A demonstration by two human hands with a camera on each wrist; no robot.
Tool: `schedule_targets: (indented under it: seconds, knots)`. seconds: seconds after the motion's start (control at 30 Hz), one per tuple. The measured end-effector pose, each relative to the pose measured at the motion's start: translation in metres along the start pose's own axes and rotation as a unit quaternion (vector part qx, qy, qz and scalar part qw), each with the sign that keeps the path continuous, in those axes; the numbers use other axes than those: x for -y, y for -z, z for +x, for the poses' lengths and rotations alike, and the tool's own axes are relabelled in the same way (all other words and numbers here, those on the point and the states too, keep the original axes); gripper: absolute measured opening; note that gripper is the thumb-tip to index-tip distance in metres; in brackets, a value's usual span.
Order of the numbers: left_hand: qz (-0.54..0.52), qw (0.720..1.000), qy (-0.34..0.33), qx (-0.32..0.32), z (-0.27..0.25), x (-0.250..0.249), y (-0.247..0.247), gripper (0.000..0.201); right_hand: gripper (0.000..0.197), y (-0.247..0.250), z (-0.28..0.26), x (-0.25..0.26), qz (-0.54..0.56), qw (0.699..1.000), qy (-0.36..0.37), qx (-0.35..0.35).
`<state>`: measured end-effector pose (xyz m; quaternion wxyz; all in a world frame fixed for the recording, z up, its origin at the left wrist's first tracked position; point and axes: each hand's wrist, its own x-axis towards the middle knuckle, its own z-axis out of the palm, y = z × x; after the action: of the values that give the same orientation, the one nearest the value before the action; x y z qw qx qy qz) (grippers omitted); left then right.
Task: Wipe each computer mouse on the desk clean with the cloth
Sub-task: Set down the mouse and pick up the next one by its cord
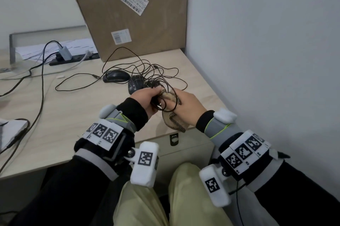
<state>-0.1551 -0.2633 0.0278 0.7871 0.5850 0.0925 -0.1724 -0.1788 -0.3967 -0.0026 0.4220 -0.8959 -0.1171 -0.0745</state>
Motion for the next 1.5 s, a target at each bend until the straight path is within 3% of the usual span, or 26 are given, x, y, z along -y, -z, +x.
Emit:
schedule_targets:
  seconds: [0.17,0.33,0.57,0.7,0.87,0.93,1.1,1.37,1.5]
  knots:
    - [0.001,0.998,-0.063,-0.01,-0.004,-0.006,0.007,0.026,0.016,0.014,-0.002,-0.007,0.204,0.973,-0.074,-0.084]
    - [-0.022,0.995,-0.09,-0.024,-0.007,-0.015,0.014,0.023,0.018,0.026,0.003,-0.022,0.257,0.943,-0.15,-0.152]
    - [-0.038,0.996,-0.082,-0.016,-0.012,-0.018,0.014,0.021,0.016,0.028,0.003,-0.02,0.315,0.927,-0.167,-0.114]
    - [-0.048,0.995,-0.086,-0.015,-0.013,-0.018,0.013,0.02,0.016,0.025,-0.001,-0.008,0.429,0.883,-0.181,-0.058]
    - [-0.041,0.994,-0.103,-0.025,-0.012,-0.016,0.009,0.019,0.042,0.027,-0.008,0.007,0.491,0.853,-0.17,0.048]
    - [-0.037,0.993,-0.113,-0.027,-0.011,-0.015,0.008,0.019,0.047,0.027,-0.011,0.01,0.481,0.861,-0.145,0.08]
    - [-0.049,0.989,-0.134,-0.032,-0.009,-0.012,0.005,0.02,0.013,0.021,-0.013,0.007,0.431,0.895,-0.09,0.068]
    - [0.002,0.991,-0.132,-0.005,-0.012,-0.008,0.006,0.018,0.009,0.015,-0.009,0.001,0.236,0.97,-0.056,0.009]
    - [0.08,0.989,-0.116,0.047,-0.015,-0.008,0.006,0.007,0.016,0.01,-0.007,0.001,0.179,0.983,-0.045,-0.015]
